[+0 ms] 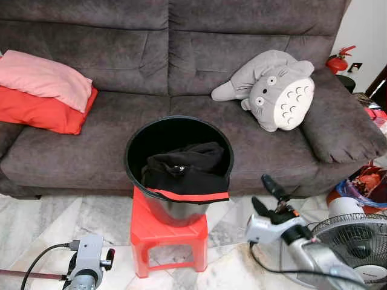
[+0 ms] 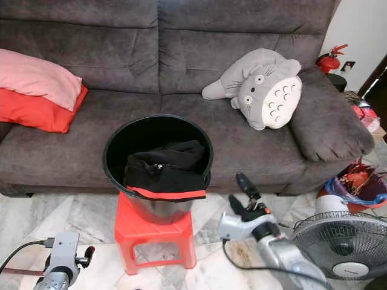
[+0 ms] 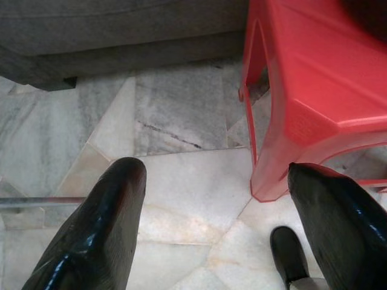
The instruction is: Hang hanger
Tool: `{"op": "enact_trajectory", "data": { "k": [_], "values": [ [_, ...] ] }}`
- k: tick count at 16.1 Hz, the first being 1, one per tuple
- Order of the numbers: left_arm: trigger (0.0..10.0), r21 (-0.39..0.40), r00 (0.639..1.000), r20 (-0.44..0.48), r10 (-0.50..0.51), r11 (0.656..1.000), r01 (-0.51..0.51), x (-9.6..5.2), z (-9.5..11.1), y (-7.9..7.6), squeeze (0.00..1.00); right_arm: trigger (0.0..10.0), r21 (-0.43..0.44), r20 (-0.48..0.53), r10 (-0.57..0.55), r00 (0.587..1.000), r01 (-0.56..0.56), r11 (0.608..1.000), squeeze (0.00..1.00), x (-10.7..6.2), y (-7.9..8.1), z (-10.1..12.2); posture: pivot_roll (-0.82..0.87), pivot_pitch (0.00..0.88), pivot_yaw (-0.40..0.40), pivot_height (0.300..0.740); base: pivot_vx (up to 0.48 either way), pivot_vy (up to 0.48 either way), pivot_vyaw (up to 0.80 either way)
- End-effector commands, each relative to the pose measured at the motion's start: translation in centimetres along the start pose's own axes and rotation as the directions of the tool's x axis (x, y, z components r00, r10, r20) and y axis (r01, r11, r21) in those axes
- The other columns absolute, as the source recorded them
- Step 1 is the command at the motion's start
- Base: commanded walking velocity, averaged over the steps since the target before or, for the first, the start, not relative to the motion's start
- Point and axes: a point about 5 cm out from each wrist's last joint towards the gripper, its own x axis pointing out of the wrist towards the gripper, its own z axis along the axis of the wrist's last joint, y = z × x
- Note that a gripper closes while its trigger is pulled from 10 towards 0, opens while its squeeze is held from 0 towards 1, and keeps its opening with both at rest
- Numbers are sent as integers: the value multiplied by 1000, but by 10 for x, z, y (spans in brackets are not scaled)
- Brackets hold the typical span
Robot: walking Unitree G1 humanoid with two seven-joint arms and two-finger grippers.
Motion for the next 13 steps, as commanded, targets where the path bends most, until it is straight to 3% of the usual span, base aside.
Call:
{"op": "enact_trajectory", "data": {
  "k": [1,5,8,10,13],
  "values": [
    [10000,0,1000,-24,6,1000,-6,-3,-7,1,0,10000,-2,-14,1,1000,-1,1000,0,2,0,-6,-81,186,-1,740,0,0,0],
    [10000,-3,1000,-12,5,1000,-5,-1,-4,0,0,10000,5,2,-39,999,39,999,0,22,-7,-5,-78,185,-1,740,0,0,0],
    [10000,-5,1000,-8,3,1000,-3,-2,-4,-2,0,10000,47,56,-3,998,0,999,0,23,6,9,-70,190,-1,740,0,0,0],
    [10000,-2,1000,-4,3,1000,-3,-2,-3,-2,0,10000,77,154,15,988,-27,997,0,22,11,23,-66,191,1,740,0,0,0],
    [10000,0,1000,1,4,1000,-4,-1,-2,0,0,10000,42,209,20,978,-29,999,0,23,12,30,-62,190,2,740,0,0,0]
  ]
}}
